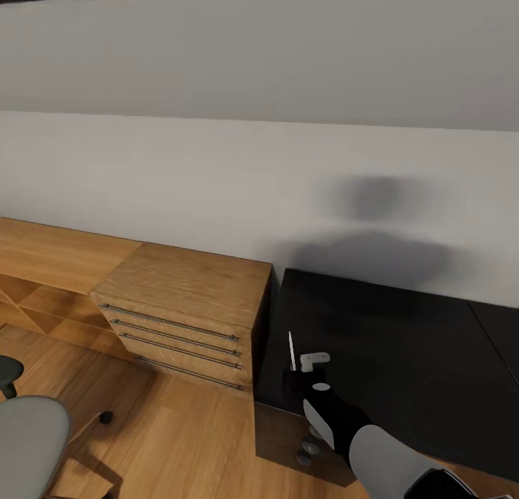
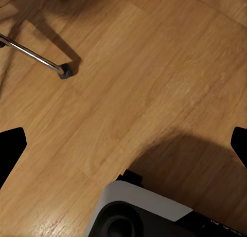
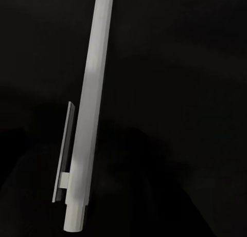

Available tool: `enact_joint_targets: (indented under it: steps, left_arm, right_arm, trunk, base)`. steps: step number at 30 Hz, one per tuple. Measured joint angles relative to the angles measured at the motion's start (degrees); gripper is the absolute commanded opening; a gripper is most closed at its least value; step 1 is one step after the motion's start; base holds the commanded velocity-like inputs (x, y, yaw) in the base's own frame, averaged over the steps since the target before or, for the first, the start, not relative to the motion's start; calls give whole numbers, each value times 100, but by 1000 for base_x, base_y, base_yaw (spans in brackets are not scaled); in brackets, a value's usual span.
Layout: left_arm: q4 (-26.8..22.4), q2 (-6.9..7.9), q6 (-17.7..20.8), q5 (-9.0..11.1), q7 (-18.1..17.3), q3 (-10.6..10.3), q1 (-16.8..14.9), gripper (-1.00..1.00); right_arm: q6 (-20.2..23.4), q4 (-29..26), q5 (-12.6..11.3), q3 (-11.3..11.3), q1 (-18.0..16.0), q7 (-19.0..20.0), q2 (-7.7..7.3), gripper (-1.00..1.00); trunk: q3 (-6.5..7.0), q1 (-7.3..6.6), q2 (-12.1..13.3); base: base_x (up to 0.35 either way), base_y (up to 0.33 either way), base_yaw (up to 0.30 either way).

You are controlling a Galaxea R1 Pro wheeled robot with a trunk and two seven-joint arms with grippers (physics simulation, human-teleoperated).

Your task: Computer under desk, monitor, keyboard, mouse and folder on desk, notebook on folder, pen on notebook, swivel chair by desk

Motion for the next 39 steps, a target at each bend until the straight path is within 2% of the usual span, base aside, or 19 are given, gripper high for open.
enact_joint_targets:
  steps: [8,15,22,29,35,39]
  left_arm:
    - [0,0,0,0,0,3,0,100]
    - [-1,0,0,0,0,-4,0,100]
    - [2,0,0,0,0,-5,0,100]
    - [1,0,0,1,0,-5,0,100]
    - [0,0,0,0,0,-6,0,100]
    - [-2,0,0,0,0,-6,0,100]
  right_arm:
    - [209,-92,18,-18,-6,-44,4,-100]
    - [353,-127,-69,-18,-29,-41,0,-100]
    - [383,-124,-124,-18,-41,-29,-10,-100]
    - [386,-126,-337,-20,-44,-35,-19,-100]
    - [387,-130,-371,-19,-44,-42,-20,-100]
    - [393,-135,-380,-135,-44,-14,-20,-100]
  trunk:
    - [0,1,1]
    - [0,1,1]
    - [0,0,0]
    - [0,0,0]
    - [0,0,0]
    - [0,0,0]
  base:
    - [0,0,0]
    - [0,0,0]
    - [0,0,0]
    - [0,0,0]
    - [0,0,0]
    - [0,0,0]
